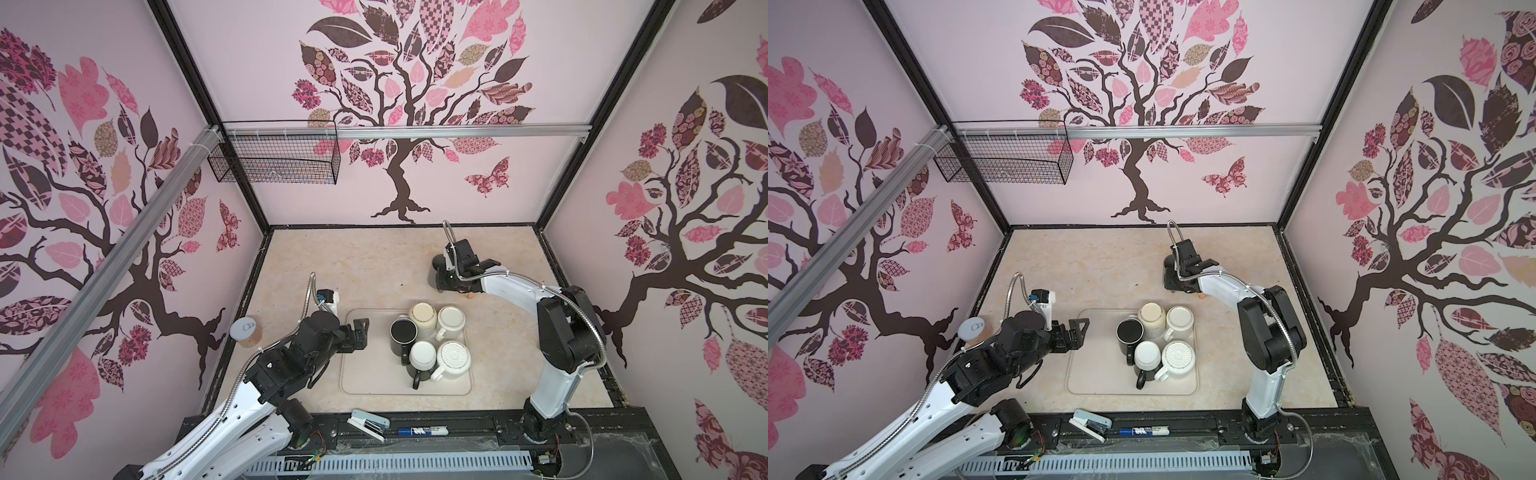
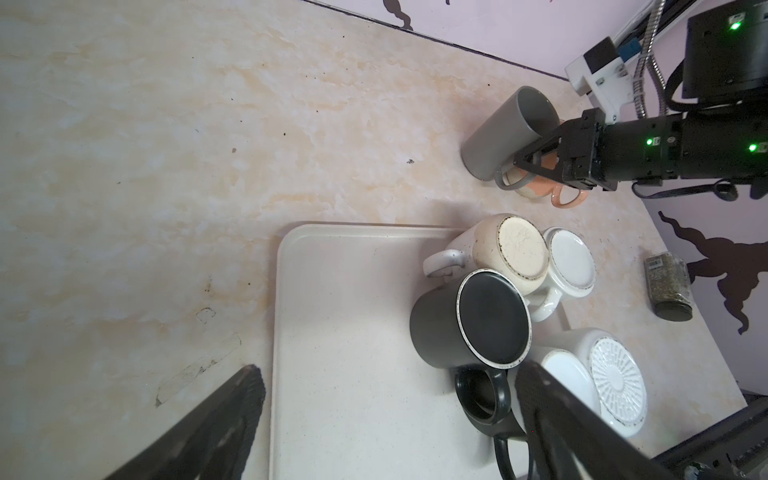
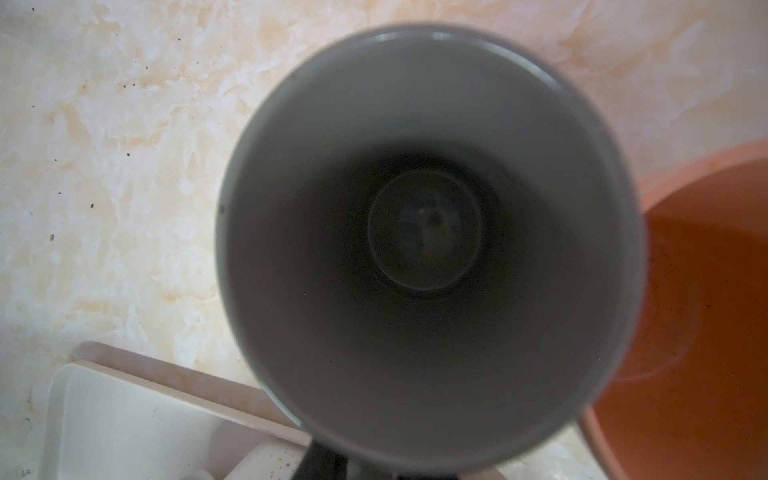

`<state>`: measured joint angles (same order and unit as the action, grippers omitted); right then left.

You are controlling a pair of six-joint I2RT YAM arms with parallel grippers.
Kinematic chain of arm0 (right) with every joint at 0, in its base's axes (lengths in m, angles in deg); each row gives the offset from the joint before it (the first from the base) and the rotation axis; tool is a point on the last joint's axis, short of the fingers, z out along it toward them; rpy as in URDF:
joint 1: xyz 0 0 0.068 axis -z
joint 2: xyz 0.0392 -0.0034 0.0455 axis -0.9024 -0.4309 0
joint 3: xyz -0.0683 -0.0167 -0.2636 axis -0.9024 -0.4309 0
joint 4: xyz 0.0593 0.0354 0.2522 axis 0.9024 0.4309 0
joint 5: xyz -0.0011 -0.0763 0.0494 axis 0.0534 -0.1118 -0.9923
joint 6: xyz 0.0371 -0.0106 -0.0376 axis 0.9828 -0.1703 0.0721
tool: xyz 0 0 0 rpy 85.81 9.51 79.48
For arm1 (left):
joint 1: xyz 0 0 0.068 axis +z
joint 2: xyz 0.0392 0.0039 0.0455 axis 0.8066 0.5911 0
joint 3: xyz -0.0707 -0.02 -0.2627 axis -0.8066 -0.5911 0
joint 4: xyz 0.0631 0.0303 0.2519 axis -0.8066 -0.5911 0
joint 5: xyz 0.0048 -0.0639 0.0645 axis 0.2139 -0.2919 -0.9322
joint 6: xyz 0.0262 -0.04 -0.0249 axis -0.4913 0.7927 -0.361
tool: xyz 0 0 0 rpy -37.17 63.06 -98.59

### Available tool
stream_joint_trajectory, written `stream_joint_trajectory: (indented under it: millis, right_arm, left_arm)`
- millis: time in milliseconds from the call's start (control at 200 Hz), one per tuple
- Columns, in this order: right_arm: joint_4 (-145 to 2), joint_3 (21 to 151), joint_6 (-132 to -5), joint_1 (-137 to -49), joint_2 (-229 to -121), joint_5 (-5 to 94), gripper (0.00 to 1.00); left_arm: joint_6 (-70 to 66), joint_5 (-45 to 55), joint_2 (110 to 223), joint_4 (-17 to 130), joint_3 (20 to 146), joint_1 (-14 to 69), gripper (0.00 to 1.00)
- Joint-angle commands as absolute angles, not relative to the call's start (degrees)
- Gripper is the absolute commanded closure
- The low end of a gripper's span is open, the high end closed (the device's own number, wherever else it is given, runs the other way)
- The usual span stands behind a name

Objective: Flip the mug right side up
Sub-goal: 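Set the grey mug upright beside the peach mug and open the right gripper, then raise the right gripper off the grey mug while the left gripper moves over the tray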

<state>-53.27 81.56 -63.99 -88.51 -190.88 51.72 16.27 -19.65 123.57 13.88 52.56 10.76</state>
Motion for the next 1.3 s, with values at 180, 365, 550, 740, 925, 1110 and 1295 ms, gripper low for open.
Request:
stream_joint_trajectory:
  millis: [180, 365, 550, 740, 925, 1110, 1295]
  right_arm:
    - [-57.69, 81.81, -63.7, -88.32, -188.39, 53.92, 0.97]
    - [-57.86, 81.07, -62.48, -88.36, -188.48, 53.89, 0.84]
    - [-57.16, 80.91, -61.88, -88.38, -187.76, 54.43, 0.67]
    - [-57.05, 80.36, -61.02, -88.34, -185.48, 54.56, 0.57]
    - [-56.13, 79.43, -60.5, -88.47, -181.36, 55.41, 0.43]
    - [-56.15, 76.84, -60.52, -88.45, -174.8, 57.25, 0.17]
    - [-60.33, 71.58, -61.0, -89.15, -166.43, 56.33, 0.0]
  left_arm:
    - [18.22, -21.84, 123.58, 13.14, 50.75, 11.02, 0.03]
    - [18.52, -19.99, 124.15, 13.6, 49.76, 11.05, 0.03]
    - [18.86, -20.05, 125.78, 13.66, 49.78, 11.01, 0.03]
    - [20.06, -20.47, 126.66, 14.06, 49.85, 11.05, 0.03]
    - [22.83, -21.83, 124.76, 13.44, 49.24, 11.14, 0.03]
    - [25.15, -22.68, 120.64, 15.68, 46.16, 11.23, 0.03]
    - [28.22, -19.0, 119.9, 14.6, 44.85, 13.88, 0.03]
